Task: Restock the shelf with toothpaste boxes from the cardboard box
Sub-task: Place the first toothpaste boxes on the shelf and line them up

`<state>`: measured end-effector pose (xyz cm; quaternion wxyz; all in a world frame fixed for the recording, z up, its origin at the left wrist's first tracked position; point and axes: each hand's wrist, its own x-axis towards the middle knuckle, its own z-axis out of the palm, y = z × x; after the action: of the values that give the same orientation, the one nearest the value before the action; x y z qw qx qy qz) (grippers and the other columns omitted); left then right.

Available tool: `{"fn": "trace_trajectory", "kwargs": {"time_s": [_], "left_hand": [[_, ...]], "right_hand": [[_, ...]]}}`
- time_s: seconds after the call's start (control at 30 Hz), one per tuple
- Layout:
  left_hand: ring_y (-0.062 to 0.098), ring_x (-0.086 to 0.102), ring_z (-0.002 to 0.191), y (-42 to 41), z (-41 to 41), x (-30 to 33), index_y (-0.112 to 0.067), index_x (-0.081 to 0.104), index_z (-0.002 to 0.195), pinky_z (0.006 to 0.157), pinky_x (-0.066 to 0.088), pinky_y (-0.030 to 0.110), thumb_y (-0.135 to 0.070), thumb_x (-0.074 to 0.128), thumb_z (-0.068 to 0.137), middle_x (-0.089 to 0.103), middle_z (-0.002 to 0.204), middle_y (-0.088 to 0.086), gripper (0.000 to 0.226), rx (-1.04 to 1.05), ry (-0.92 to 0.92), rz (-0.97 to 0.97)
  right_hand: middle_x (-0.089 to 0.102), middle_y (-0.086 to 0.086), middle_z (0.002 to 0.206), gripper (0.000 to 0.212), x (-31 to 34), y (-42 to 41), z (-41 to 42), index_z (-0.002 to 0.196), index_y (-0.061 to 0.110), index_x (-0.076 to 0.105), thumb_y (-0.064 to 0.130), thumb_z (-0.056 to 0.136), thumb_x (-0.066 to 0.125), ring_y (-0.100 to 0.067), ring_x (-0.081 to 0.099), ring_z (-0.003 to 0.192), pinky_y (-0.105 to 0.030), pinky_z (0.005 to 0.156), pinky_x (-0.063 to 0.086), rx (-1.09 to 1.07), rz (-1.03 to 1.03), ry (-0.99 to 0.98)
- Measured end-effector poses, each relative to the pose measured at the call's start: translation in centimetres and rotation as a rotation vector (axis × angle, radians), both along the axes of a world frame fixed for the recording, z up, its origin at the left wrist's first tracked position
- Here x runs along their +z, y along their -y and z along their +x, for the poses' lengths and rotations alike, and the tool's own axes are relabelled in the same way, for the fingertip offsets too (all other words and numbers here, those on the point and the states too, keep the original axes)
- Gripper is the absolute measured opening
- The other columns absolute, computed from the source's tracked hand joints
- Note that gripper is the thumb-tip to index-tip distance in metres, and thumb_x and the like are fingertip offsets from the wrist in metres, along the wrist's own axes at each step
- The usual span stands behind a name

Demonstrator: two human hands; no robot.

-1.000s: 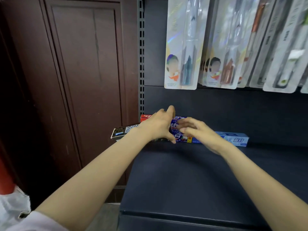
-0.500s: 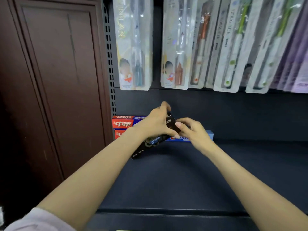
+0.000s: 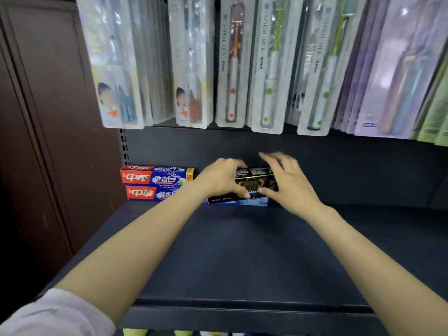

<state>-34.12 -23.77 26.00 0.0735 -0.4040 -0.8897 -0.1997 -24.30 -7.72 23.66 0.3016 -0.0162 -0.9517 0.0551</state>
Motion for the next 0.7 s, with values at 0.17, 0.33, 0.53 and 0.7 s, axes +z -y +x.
{"fn": "trace_trajectory", "kwargs": {"time_s": [0.17,0.33,0.53,0.7], "left_hand": [[0.023,0.054,0.114,-4.2,1.3,0.0,-0.022,0.048,0.124,0.087,0.040,0.035,-0.046,0.078,0.067,0.060,0.121,0.001,0.069,0.029,-0.193,0.025],[0.030,0.041,0.121,-6.2,0.4,-1.8,-0.015,0.040,0.130,0.094,0.039,0.045,-0.032,0.075,0.076,0.042,0.128,0.010,0.067,0.193,-0.137,0.059],[0.027,0.037,0.123,-8.0,-0.8,-4.7,-0.027,0.047,0.132,0.092,0.043,0.040,-0.022,0.055,0.091,0.041,0.129,0.006,0.042,0.149,-0.062,-0.241],[0.028,0.036,0.122,-8.1,-0.9,-6.3,-0.027,0.042,0.136,0.094,0.047,0.041,-0.013,0.052,0.089,0.042,0.130,0.005,0.049,0.195,-0.086,-0.273]], "right_hand": [[0.046,-0.001,0.129,0.056,1.3,-3.8,0.7,0.136,0.022,0.043,0.028,0.084,0.066,-0.021,0.041,0.120,-0.037,0.096,0.041,-0.028,-0.074,0.149],[0.042,-0.009,0.133,0.059,1.0,-8.9,1.0,0.139,0.016,0.041,0.020,0.086,0.065,-0.030,0.038,0.122,-0.037,0.105,0.033,-0.238,-0.066,0.165],[0.036,-0.011,0.134,0.058,-0.6,-12.0,0.5,0.142,0.015,0.039,0.013,0.088,0.062,-0.027,0.031,0.127,-0.038,0.104,0.037,-0.271,-0.139,0.250],[0.037,-0.009,0.135,0.054,-1.7,-13.3,0.1,0.143,0.018,0.036,0.017,0.092,0.056,-0.026,0.035,0.126,-0.039,0.093,0.042,-0.299,-0.045,0.265]]}}
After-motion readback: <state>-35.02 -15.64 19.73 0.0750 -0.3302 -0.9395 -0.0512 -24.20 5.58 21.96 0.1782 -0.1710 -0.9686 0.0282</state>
